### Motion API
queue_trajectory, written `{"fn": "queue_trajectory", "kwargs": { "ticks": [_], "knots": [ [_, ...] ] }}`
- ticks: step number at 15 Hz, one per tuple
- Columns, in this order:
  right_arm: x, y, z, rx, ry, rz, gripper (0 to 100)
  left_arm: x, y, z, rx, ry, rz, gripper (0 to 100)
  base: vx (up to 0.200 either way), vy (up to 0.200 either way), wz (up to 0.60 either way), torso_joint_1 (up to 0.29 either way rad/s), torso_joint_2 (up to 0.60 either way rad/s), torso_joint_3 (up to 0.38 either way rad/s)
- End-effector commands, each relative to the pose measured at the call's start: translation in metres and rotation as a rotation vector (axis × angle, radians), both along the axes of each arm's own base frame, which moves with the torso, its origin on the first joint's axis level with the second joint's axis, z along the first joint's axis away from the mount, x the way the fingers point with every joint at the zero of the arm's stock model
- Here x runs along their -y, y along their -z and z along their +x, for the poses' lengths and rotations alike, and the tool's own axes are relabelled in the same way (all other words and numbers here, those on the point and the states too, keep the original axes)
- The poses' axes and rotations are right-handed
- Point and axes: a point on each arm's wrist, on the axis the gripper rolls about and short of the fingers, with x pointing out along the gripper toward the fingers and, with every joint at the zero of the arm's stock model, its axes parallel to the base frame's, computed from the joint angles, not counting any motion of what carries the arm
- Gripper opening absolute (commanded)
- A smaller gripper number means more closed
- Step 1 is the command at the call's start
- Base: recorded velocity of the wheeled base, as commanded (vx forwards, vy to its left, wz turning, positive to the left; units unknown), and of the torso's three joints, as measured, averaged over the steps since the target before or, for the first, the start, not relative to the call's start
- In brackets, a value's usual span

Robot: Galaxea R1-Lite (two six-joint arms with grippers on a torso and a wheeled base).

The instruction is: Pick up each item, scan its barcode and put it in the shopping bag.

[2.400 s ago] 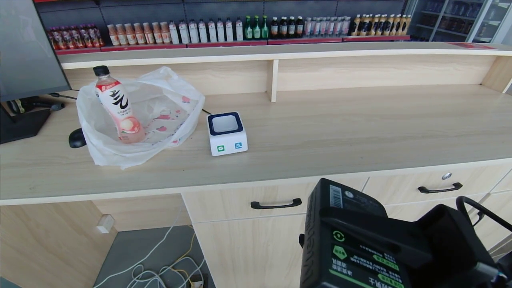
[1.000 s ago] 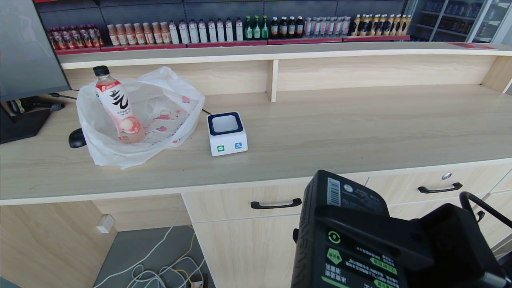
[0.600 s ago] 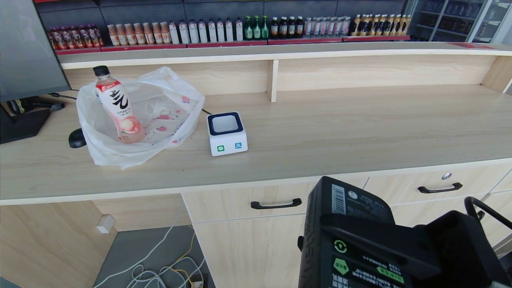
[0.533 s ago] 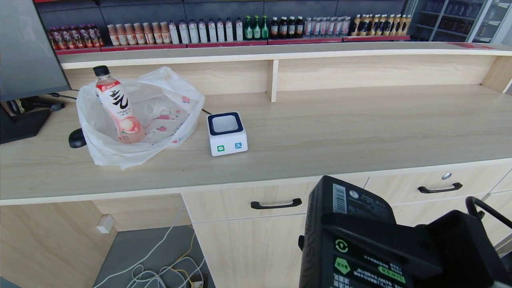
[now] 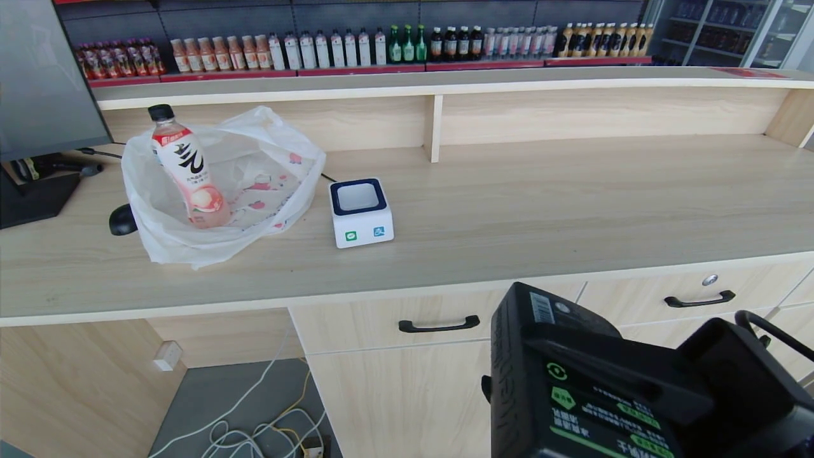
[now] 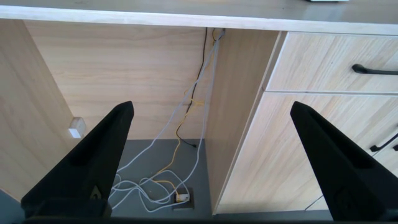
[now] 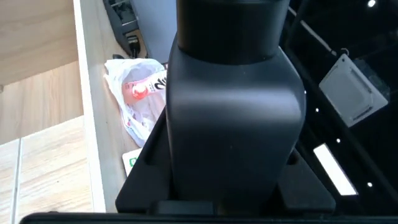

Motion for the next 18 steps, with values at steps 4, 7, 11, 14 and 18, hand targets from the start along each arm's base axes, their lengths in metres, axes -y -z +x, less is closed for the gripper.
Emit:
{"fn": "queue_trajectory", "kwargs": {
  "ticks": [4,7,11,14,18],
  "knots": [
    [0.011,0.003,-0.004,-0.483,-0.080,0.168,0,0.000,0.000,0.000,0.000,0.000,0.000,100,0.000,0.000,0.00,0.000,0.00,0.000],
    [0.009,0.011,-0.002,-0.622,-0.116,0.181,0,0.000,0.000,0.000,0.000,0.000,0.000,100,0.000,0.000,0.00,0.000,0.00,0.000],
    [0.010,0.015,-0.003,-0.739,-0.182,0.189,0,0.000,0.000,0.000,0.000,0.000,0.000,100,0.000,0.000,0.00,0.000,0.00,0.000],
    [0.012,0.010,-0.002,-0.903,-0.235,0.277,0,0.000,0.000,0.000,0.000,0.000,0.000,100,0.000,0.000,0.00,0.000,0.00,0.000],
    [0.013,0.004,0.008,-1.150,-0.061,0.674,0,0.000,0.000,0.000,0.000,0.000,0.000,100,0.000,0.000,0.00,0.000,0.00,0.000]
  ]
}}
